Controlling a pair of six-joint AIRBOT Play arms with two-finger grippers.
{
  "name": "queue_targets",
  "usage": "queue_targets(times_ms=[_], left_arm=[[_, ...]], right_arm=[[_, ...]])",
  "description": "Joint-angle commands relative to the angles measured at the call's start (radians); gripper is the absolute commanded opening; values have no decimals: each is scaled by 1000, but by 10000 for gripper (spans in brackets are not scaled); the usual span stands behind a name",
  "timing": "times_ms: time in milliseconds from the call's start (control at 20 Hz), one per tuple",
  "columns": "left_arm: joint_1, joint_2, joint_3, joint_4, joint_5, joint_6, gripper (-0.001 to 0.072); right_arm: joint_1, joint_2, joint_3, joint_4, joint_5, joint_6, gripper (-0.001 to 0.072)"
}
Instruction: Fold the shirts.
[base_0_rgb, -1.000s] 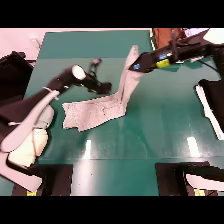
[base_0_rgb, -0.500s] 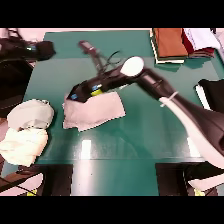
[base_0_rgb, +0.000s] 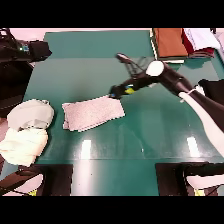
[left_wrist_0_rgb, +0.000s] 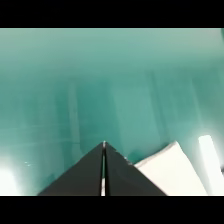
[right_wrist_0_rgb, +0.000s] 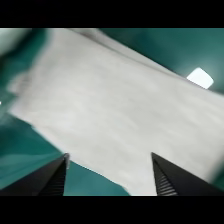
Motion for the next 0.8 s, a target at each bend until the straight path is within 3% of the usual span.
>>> queue_targets(times_ms=[0,150,400,450,600,700,750], left_arm=[[-55,2,0,0,-2,5,22],[-86,2,0,-1,0,20,22],[-95,2,0,-12,-3,27,22],[-95,2,0,-16,-3,27,22],[-95,2,0,-30,-11,27,22],[-95,2,0,-48,-11,27,22],[-96,2,0,-60,-12,27,21]], right_arm=[[-187,-3,-159,12,29,40,605],[-212,-97,-161,113,30,34,604],[-70,-287,-10,230,50,26,586],[-32,-325,23,257,54,25,545],[60,-400,105,318,36,-16,321],[82,-402,144,314,13,-32,46],[76,-392,157,314,3,-35,14]])
